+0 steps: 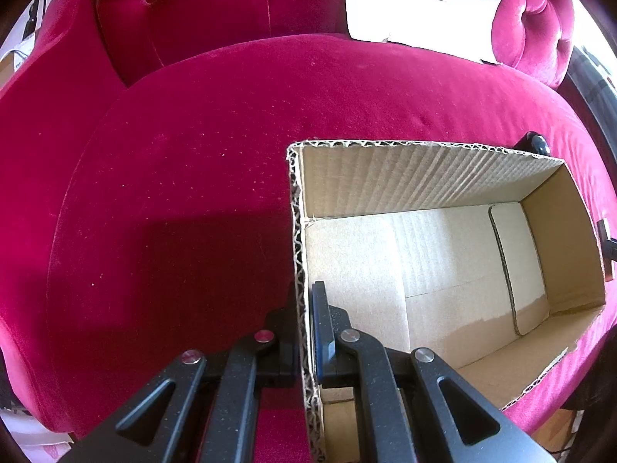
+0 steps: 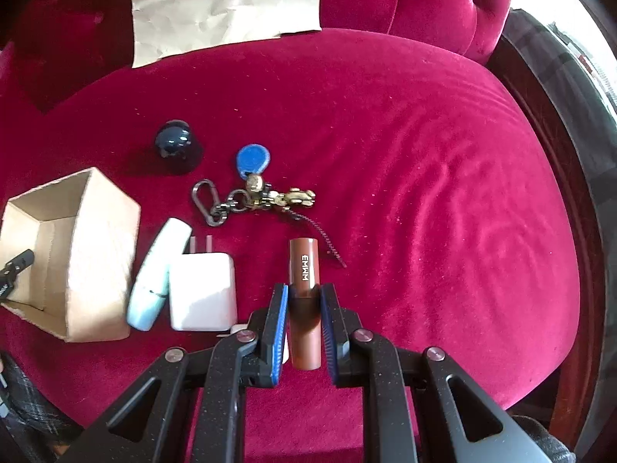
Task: Organize rigid objects
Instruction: 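Close the right tool on the brown tube, then carry the brown tube with the right tool over the box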
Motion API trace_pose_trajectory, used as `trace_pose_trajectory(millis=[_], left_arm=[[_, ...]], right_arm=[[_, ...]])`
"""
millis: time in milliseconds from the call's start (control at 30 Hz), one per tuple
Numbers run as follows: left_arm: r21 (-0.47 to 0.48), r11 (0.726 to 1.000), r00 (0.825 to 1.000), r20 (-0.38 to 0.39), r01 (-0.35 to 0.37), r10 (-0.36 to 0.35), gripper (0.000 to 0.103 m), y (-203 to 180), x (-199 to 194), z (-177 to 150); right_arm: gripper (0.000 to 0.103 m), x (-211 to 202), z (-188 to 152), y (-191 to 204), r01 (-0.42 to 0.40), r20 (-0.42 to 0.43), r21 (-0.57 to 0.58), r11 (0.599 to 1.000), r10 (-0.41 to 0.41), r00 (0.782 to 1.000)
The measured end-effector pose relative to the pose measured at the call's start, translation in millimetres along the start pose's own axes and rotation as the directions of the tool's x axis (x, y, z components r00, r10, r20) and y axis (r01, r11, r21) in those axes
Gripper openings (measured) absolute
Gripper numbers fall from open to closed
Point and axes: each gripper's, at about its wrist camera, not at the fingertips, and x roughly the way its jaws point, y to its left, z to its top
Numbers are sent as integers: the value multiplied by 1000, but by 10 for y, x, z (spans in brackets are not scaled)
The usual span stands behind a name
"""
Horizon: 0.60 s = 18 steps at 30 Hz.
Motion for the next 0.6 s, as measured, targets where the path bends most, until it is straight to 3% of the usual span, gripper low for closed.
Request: trace_pose_trajectory(millis=[600], left_arm=[[-13, 1000, 1000, -5, 1, -1, 5, -1, -13, -9]], right_arm=[[17, -735, 62, 504, -50, 70, -68, 996, 54, 996]])
